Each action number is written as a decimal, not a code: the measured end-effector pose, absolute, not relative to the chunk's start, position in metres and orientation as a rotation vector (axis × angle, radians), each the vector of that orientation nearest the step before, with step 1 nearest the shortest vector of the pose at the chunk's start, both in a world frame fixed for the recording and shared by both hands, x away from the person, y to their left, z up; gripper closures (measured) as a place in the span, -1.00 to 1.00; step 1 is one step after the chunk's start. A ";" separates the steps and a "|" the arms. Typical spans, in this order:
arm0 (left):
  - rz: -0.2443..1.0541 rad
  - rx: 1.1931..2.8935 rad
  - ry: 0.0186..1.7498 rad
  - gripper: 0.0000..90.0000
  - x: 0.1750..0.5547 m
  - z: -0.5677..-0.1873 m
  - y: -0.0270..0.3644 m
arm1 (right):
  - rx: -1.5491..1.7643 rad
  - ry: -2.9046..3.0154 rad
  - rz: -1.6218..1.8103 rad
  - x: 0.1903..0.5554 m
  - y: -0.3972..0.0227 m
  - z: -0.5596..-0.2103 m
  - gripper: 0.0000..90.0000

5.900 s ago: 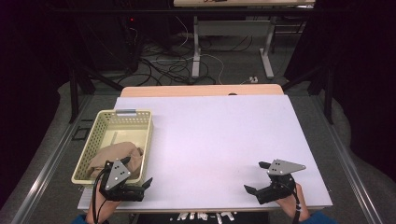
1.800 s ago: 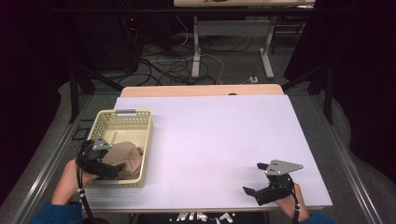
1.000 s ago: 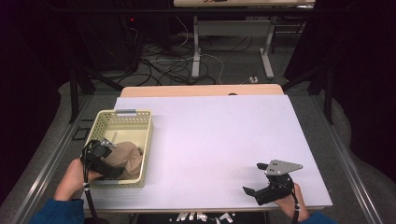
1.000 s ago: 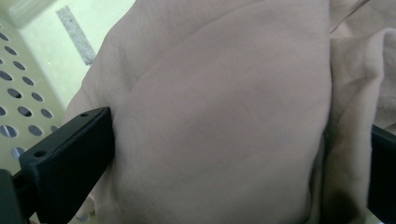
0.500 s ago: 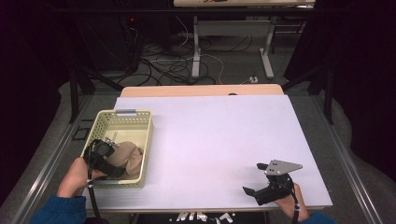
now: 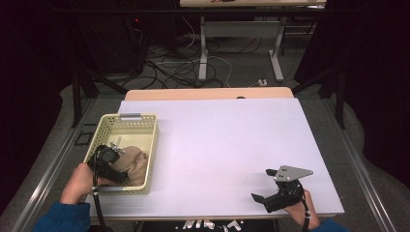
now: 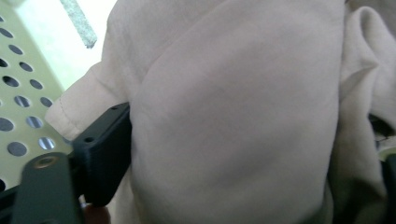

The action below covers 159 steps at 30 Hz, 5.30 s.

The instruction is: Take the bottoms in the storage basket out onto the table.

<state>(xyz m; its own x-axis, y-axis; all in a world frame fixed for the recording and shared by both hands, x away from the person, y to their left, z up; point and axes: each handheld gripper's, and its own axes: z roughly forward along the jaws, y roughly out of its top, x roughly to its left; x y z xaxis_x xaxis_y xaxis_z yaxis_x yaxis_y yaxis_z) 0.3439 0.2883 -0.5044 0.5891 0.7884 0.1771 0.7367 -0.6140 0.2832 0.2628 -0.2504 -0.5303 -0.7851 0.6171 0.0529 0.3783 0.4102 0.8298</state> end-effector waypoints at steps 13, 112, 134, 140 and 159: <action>0.499 2.650 1.253 -0.16 0.340 -0.505 0.286 | 0.893 2.399 1.306 0.262 -0.251 -0.530 -1.00; 0.684 2.336 1.218 -0.05 0.321 -0.472 0.308 | 0.888 2.385 1.319 0.262 -0.252 -0.529 -1.00; 0.754 2.265 1.209 -0.03 0.319 -0.465 0.308 | 0.891 2.408 1.301 0.261 -0.253 -0.528 -1.00; 0.774 2.258 1.209 -0.03 0.319 -0.463 0.307 | 0.886 2.394 1.321 0.261 -0.252 -0.529 -1.00; 0.814 2.201 1.185 -0.03 0.320 -0.450 0.304 | 0.875 2.392 1.325 0.262 -0.251 -0.530 -1.00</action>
<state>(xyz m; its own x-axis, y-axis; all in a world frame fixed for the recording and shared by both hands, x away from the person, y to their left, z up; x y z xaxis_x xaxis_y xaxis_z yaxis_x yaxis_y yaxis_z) 0.3195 0.3038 -0.4504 0.4400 0.8582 0.2643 0.5546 -0.4912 0.6717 0.2619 -0.2513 -0.5295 -0.7813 0.6218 0.0538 0.3755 0.3994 0.8363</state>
